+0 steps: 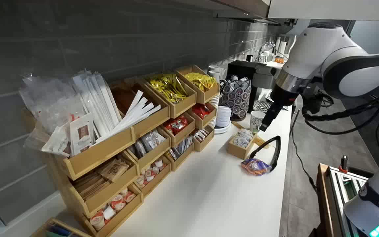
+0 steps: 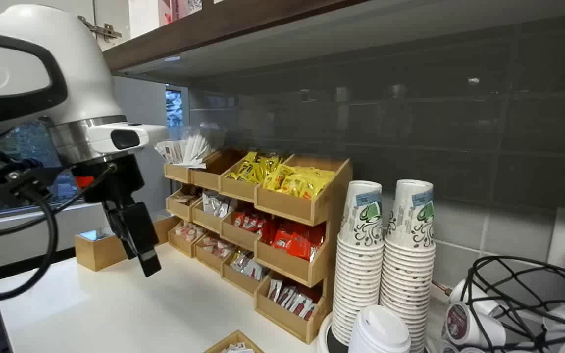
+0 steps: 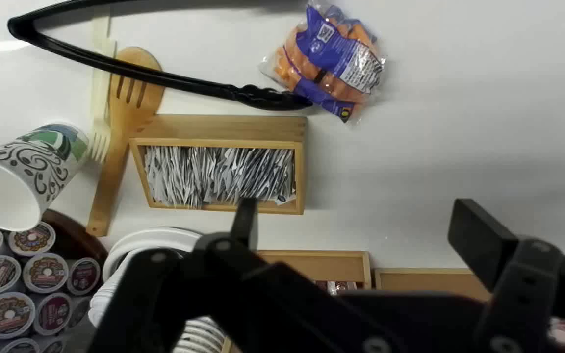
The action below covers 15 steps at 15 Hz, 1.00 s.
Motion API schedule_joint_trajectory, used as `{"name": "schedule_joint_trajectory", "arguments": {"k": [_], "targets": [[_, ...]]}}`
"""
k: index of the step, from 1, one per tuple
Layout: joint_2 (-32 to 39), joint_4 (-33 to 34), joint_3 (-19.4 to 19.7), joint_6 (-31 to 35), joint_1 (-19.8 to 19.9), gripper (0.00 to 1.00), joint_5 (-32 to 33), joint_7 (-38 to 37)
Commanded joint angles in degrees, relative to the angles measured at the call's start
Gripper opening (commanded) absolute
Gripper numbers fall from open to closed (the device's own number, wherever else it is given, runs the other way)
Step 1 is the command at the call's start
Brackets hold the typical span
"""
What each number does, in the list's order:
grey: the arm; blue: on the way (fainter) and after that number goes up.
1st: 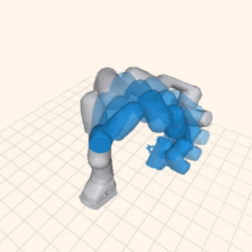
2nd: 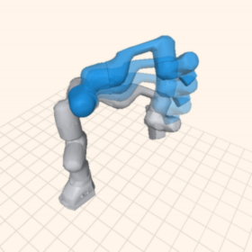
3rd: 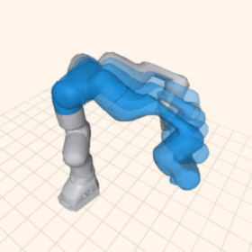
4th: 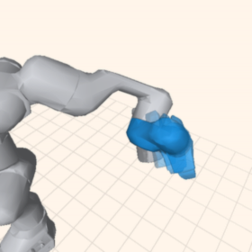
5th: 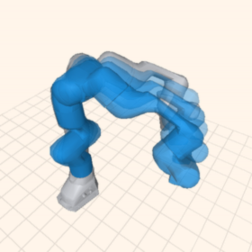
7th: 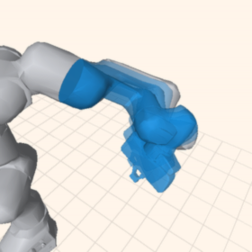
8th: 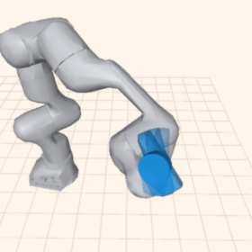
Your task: Remove one object from the box
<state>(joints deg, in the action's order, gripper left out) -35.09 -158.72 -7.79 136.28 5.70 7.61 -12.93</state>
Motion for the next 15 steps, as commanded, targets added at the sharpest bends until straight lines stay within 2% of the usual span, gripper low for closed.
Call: {"name": "schedule_joint_trajectory", "arguments": {"k": [1, 14, 15], "targets": [[0.0, 0.2, 0.5, -0.1, -0.5, 1.0, 0.4, -0.3], [0.0, 1.0, 0.5, -0.1, -0.5, 1.0, 0.4, -0.3], [1.5, 1.7, 0.0, 0.3, 0.5, 1.0, 1.0, -1.6]]}}
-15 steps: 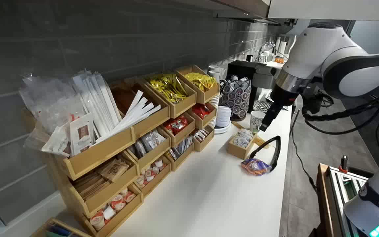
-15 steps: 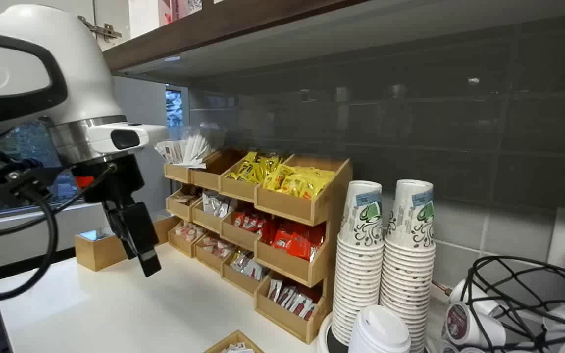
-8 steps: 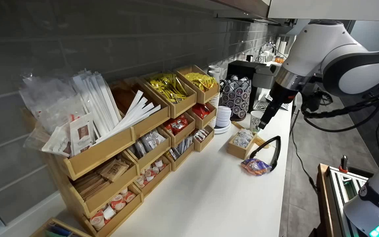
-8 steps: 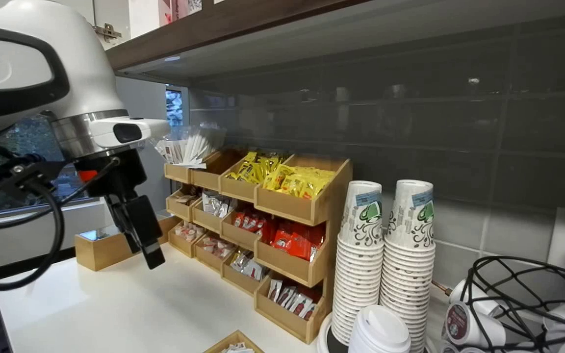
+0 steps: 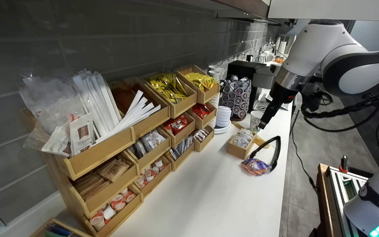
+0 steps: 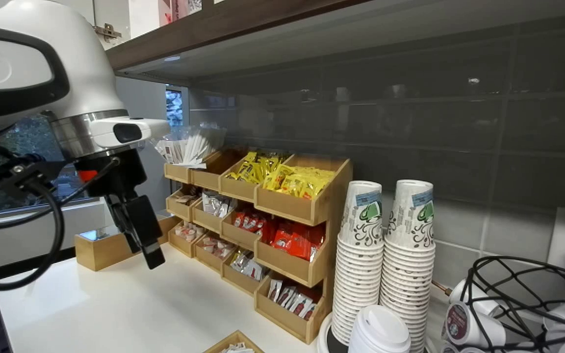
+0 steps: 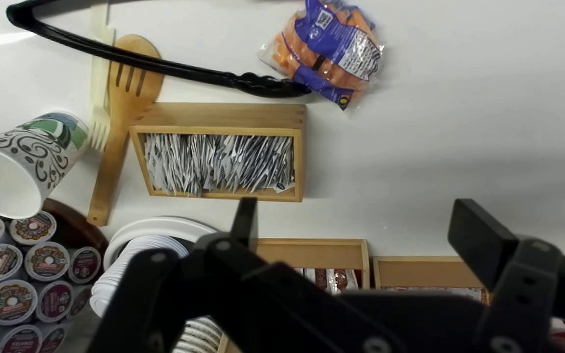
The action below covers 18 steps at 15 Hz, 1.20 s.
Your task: Remove one object from the box
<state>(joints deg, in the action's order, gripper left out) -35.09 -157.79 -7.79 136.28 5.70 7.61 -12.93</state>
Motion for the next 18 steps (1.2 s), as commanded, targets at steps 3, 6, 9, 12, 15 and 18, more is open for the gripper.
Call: {"name": "schedule_joint_trajectory", "arguments": {"k": [3, 6, 9, 12, 15, 18], "targets": [[6.1, 2.6, -1.8, 2.9, 4.1, 1.0, 3.4, -6.3], [8.8, 3.6, -1.7, 3.3, 4.5, 1.0, 2.9, -7.0], [0.0, 0.1, 0.5, -0.1, -0.5, 1.0, 0.4, -0.3], [0.0, 0.1, 0.5, -0.1, -0.5, 1.0, 0.4, -0.3], [0.1, 0.1, 0.5, -0.1, -0.4, 1.0, 0.4, -0.3], [3.0, 1.1, -0.2, 1.5, 2.3, 1.0, 2.3, -4.3]]}}
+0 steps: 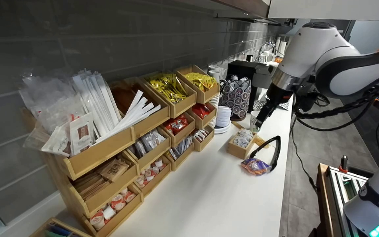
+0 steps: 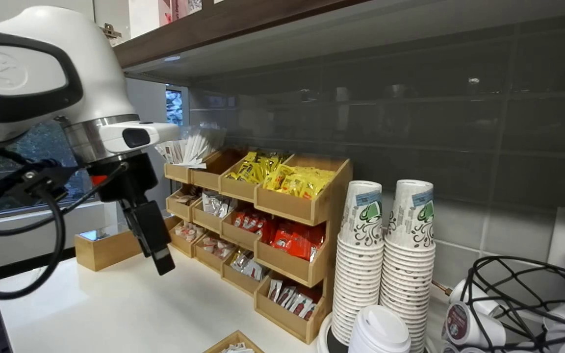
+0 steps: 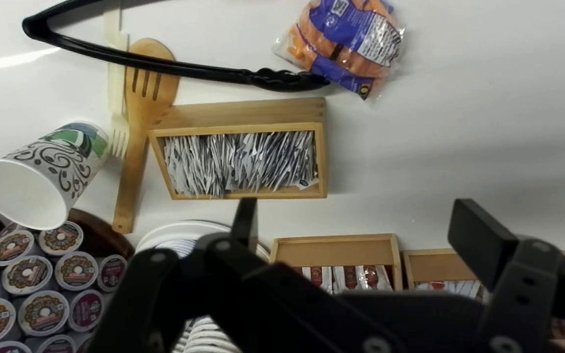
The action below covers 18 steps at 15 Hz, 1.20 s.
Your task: Remove one object from the box
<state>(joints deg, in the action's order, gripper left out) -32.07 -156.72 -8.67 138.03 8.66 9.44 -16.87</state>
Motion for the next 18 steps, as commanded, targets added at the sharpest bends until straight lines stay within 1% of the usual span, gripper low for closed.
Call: {"name": "schedule_joint_trajectory", "arguments": {"k": [1, 4, 8, 10, 13, 18], "targets": [[1.1, 0.5, 0.7, 0.0, -0.3, 1.0, 0.7, -0.5], [2.5, 1.3, 0.7, 0.0, -0.2, 1.0, 0.8, -1.0], [2.6, 1.4, 0.6, 0.0, -0.2, 1.0, 0.8, -1.2], [5.3, 2.4, 0.1, 1.6, 1.7, 1.0, 1.9, -4.2], [9.8, 3.2, 2.0, 4.2, 2.7, 1.0, 0.0, -6.3], [18.2, 4.8, 7.6, 7.7, -0.1, 1.0, -7.5, -1.4]]}}
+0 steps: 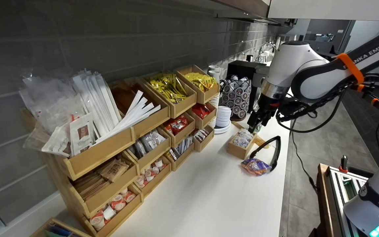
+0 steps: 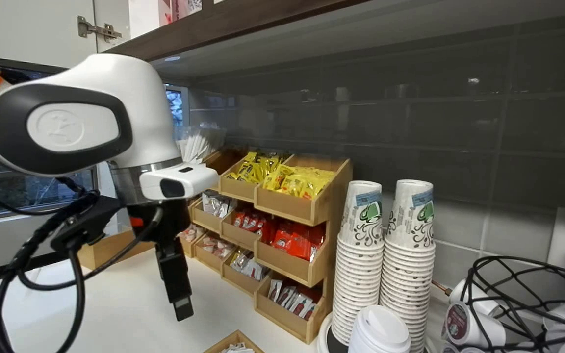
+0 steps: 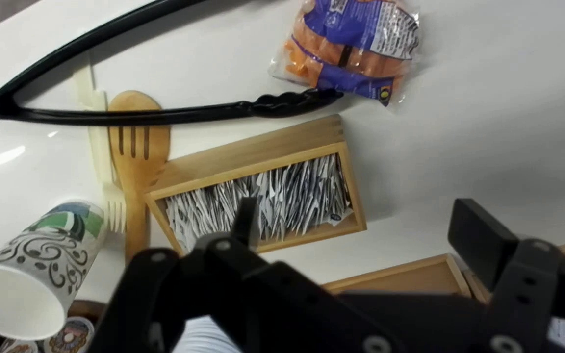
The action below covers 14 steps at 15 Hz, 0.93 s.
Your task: Remove one object from the box
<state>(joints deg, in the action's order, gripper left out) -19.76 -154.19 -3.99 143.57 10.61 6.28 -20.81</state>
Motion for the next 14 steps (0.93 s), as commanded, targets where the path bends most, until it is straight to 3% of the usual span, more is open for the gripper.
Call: {"name": "schedule_joint_trajectory", "arguments": {"k": [1, 8, 13, 14], "targets": [[7.4, 2.9, 3.7, 2.9, -2.5, 1.0, -5.9, 3.6], [15.5, 7.9, 6.4, 5.2, -5.6, 1.0, -15.0, 11.3], [20.0, 10.6, 7.2, 5.2, -5.1, 1.0, -14.8, 13.2], [17.3, 9.3, 7.0, 3.8, -5.4, 1.0, -14.1, 11.8]]}}
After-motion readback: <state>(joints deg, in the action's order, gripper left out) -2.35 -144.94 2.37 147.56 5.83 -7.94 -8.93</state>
